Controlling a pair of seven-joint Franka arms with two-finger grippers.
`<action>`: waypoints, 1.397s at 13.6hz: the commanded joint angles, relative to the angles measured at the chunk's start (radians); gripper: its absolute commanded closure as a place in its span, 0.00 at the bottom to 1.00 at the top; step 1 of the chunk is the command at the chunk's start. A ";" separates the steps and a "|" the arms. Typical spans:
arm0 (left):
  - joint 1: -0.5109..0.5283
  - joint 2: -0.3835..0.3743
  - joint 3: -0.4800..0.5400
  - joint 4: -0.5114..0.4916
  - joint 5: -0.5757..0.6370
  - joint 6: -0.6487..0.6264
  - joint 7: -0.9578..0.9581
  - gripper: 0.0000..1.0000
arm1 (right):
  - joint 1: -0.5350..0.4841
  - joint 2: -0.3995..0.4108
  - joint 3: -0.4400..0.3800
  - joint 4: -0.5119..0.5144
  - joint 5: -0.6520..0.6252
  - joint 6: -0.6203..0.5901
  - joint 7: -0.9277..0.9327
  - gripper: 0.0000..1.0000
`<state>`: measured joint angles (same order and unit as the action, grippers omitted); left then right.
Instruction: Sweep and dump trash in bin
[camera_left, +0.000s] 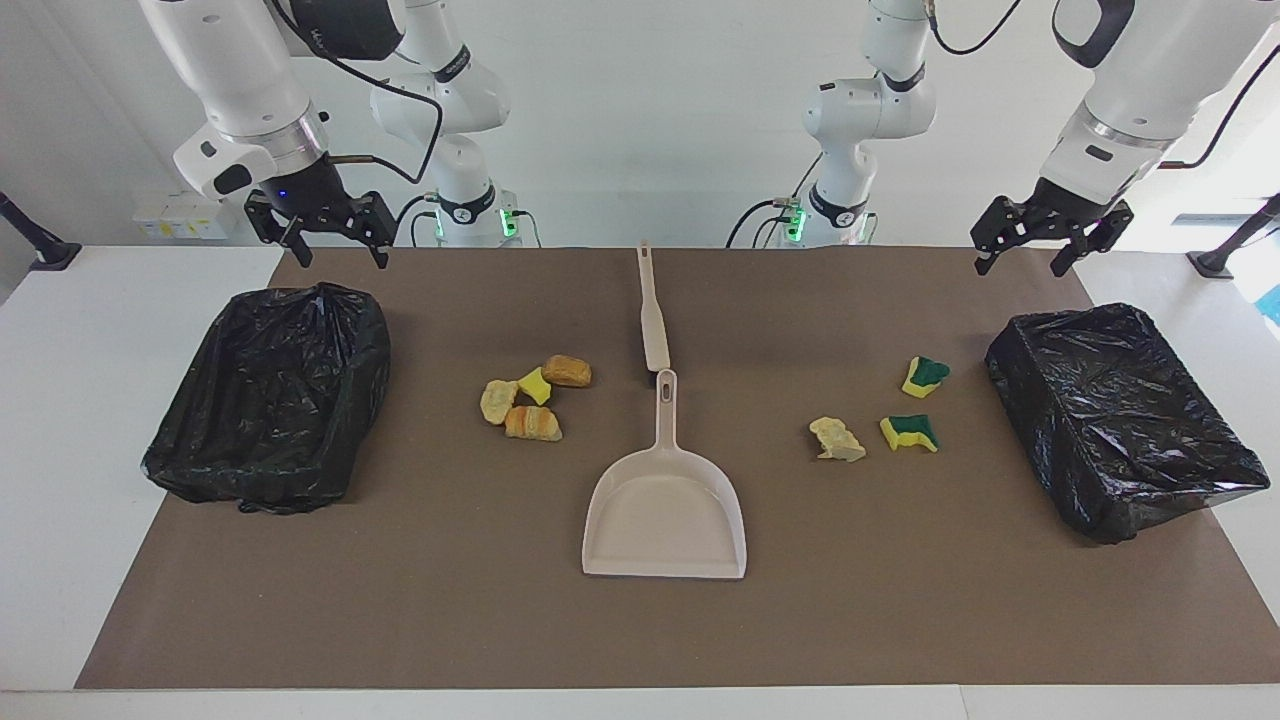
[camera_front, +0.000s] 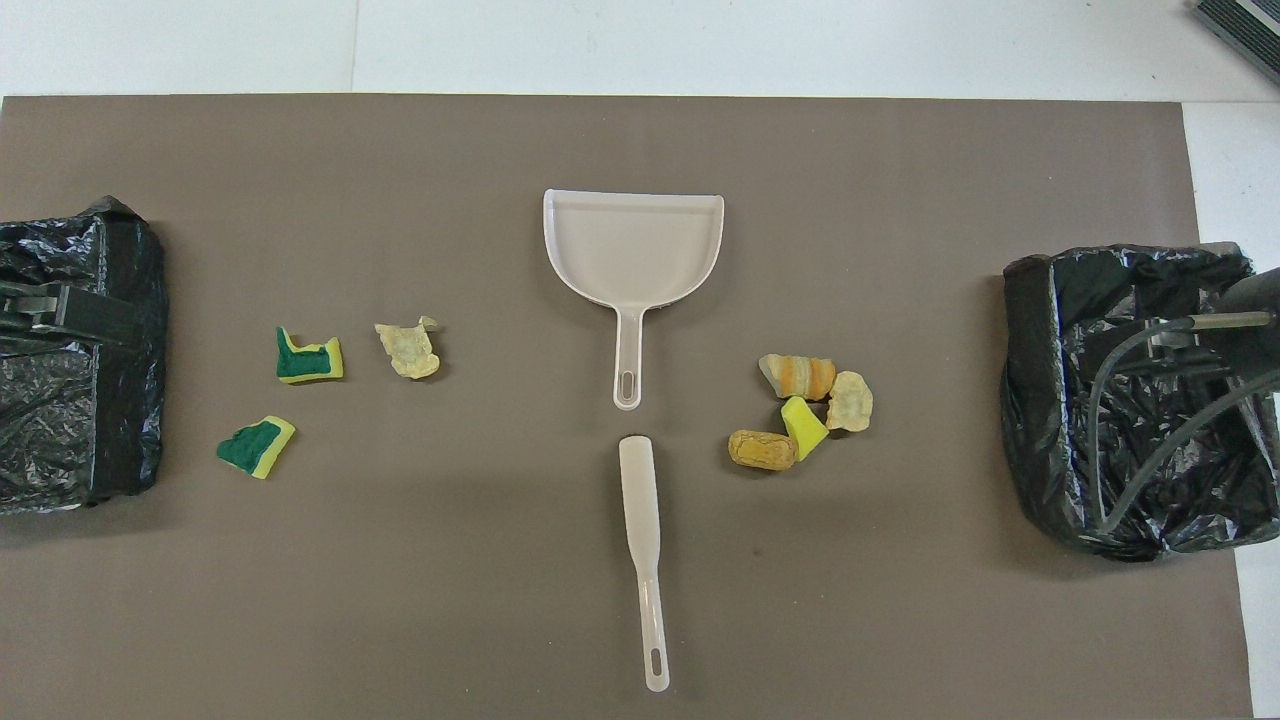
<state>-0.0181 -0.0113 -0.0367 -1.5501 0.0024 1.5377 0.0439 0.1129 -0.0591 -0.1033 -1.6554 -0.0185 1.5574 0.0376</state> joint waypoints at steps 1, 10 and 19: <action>0.004 0.013 -0.002 0.028 0.004 -0.030 0.030 0.00 | -0.013 -0.010 0.005 0.000 0.011 -0.008 -0.019 0.00; 0.004 0.007 -0.002 0.008 -0.012 -0.016 0.036 0.00 | -0.013 -0.010 0.005 0.000 0.011 -0.007 -0.019 0.00; -0.043 -0.035 -0.017 -0.071 -0.090 0.025 0.024 0.00 | -0.013 -0.010 0.005 0.000 0.011 -0.007 -0.019 0.00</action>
<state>-0.0248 -0.0106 -0.0564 -1.5648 -0.0697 1.5367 0.0646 0.1128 -0.0591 -0.1033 -1.6554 -0.0185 1.5574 0.0376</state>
